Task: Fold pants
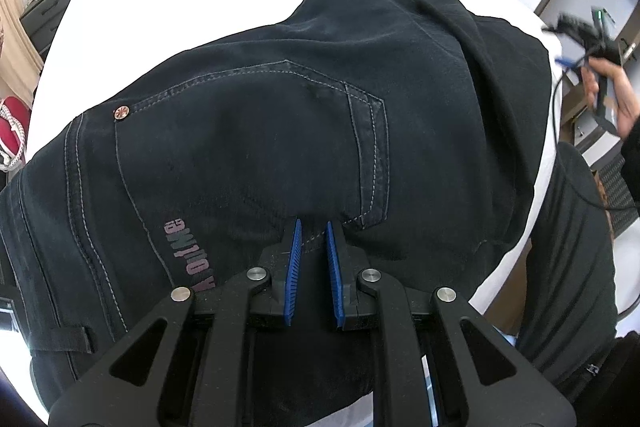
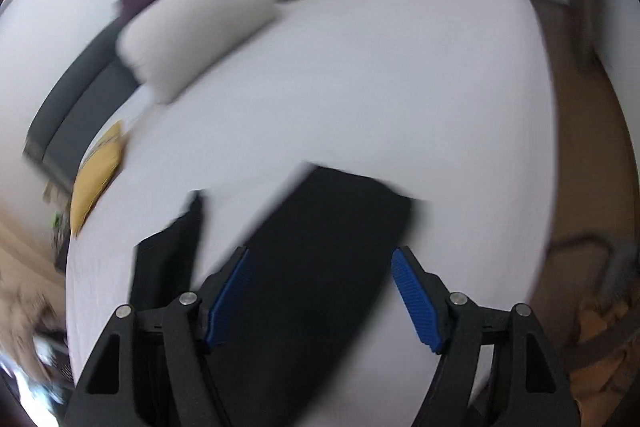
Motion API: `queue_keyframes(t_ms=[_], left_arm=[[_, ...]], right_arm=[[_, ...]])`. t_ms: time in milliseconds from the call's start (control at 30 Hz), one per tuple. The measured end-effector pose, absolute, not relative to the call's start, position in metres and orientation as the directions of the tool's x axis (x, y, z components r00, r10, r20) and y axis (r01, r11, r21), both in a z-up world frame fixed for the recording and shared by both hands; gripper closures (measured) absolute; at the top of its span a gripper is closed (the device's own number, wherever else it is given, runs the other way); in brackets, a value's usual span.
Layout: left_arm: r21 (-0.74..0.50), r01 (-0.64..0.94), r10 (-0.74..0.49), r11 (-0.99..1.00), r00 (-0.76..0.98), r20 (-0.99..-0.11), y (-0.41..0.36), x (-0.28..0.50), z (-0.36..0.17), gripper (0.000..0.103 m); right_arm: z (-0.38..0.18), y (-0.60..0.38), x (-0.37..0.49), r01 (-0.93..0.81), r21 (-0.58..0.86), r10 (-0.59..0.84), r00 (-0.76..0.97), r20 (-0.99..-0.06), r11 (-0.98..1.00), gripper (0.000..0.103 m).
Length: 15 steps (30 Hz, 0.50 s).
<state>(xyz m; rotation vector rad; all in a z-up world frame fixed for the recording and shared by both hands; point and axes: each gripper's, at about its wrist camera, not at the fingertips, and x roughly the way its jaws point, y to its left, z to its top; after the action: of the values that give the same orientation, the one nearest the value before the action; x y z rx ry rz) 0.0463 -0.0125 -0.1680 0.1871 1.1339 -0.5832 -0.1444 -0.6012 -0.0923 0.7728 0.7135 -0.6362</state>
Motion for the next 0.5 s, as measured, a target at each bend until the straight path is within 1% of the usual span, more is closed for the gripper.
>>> queue_keyframes(t_ms=[67,133,167,200,233,267,300,333,367,400,500], left_arm=[[-0.137,0.524,-0.331,0.840,0.297,-0.895,-0.014,0.046,-0.167,0.090],[-0.125,0.524,-0.321,0.842,0.302,-0.898,-0.016,0.044,-0.166,0.090],[-0.122,0.522,-0.317,0.844,0.304,-0.898,-0.017,0.044,-0.166,0.090],[-0.118,0.521,-0.314,0.846,0.305,-0.899,-0.018,0.044,-0.166,0.090],[-0.115,0.520,-0.311,0.846,0.307,-0.900,-0.018,0.043,-0.166,0.090],[-0.113,0.520,-0.309,0.847,0.308,-0.900,-0.019,0.043,-0.165,0.090],[-0.113,0.518,-0.308,0.848,0.309,-0.900,-0.018,0.043,-0.165,0.090],[-0.112,0.519,-0.309,0.848,0.309,-0.899,-0.018,0.043,-0.165,0.090],[-0.112,0.520,-0.309,0.847,0.310,-0.899,-0.018,0.043,-0.165,0.090],[-0.113,0.519,-0.310,0.847,0.310,-0.899,-0.020,0.043,-0.165,0.090],[-0.120,0.514,-0.314,0.849,0.310,-0.897,-0.018,0.043,-0.165,0.090]], right_arm=[[-0.117,-0.620,-0.152,0.760,0.436,-0.177,0.572,-0.801,0.482,0.029],[-0.125,-0.620,-0.151,0.748,0.459,-0.164,0.590,-0.790,0.479,0.029],[-0.123,-0.617,-0.146,0.743,0.446,-0.171,0.589,-0.790,0.500,0.034],[-0.117,-0.614,-0.143,0.748,0.427,-0.186,0.580,-0.793,0.508,0.046],[-0.111,-0.614,-0.141,0.756,0.417,-0.204,0.574,-0.793,0.504,0.049],[-0.098,-0.610,-0.140,0.767,0.408,-0.239,0.572,-0.785,0.495,0.049],[-0.084,-0.605,-0.136,0.758,0.414,-0.266,0.593,-0.760,0.505,0.046],[-0.078,-0.604,-0.131,0.741,0.415,-0.266,0.608,-0.748,0.528,0.041],[-0.070,-0.595,-0.114,0.707,0.405,-0.245,0.625,-0.742,0.579,0.031],[-0.064,-0.580,-0.094,0.672,0.374,-0.225,0.629,-0.744,0.639,0.029],[-0.051,-0.520,-0.027,0.540,0.273,-0.179,0.641,-0.746,0.796,0.029]])
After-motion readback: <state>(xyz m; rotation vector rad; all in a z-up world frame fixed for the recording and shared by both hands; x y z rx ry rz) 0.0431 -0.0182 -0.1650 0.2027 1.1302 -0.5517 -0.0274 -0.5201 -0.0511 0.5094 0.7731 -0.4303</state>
